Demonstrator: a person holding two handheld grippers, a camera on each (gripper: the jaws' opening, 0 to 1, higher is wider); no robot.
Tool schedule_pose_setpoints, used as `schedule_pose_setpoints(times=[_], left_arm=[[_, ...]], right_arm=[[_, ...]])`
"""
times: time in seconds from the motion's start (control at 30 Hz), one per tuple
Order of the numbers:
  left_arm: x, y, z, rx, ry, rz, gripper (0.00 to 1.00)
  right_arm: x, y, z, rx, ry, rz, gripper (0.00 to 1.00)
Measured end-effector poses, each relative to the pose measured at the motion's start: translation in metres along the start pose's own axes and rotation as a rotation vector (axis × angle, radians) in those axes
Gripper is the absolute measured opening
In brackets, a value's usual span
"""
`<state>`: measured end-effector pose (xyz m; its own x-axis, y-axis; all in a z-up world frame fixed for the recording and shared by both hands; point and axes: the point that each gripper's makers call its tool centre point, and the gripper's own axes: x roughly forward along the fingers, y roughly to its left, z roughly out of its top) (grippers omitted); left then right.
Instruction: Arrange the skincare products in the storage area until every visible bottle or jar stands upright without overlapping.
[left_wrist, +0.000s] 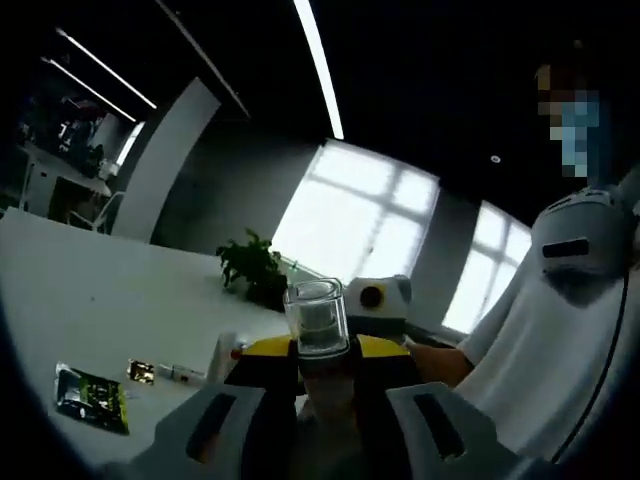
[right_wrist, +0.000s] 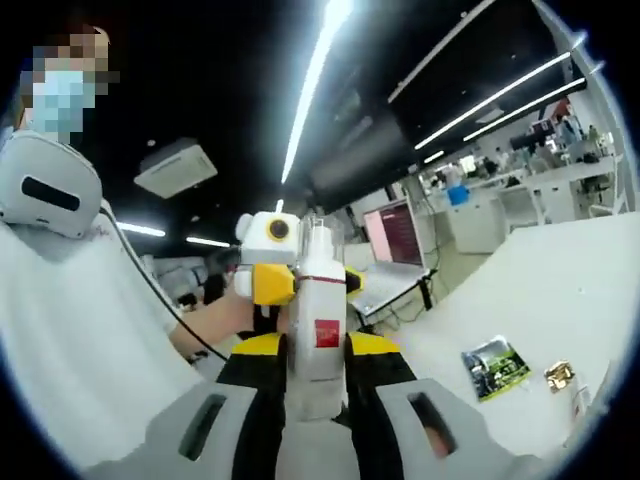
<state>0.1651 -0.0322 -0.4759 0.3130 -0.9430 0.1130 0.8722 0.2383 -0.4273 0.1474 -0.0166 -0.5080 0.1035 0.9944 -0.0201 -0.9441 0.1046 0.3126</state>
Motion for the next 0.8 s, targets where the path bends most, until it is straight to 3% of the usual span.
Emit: schedule_pose_setpoints(times=[0.23,0.3,0.57,0.8], left_arm=[[-0.005,-0.017,0.007,0.029,-0.040,-0.122,0.15],[-0.005,-0.016,0.007,0.035,-0.041,-0.116,0.15],[-0.001,-0.020,0.013,0.038,-0.051,-0.152,0.15],[0.003,-0.013,0.012,0.037,-0.052,-0.098,0.15]], right_arm=[[0.007,0.012,0.002,0.032,0.010,0.067,0.26],[0.007,0.019,0.005,0.038,0.006,0.085,0.21],[0.003,0.019,0.012,-0.014,-0.009,0.031,0.20],[-0.001,0.009,0.011,-0.028,-0.004,-0.033,0.20]])
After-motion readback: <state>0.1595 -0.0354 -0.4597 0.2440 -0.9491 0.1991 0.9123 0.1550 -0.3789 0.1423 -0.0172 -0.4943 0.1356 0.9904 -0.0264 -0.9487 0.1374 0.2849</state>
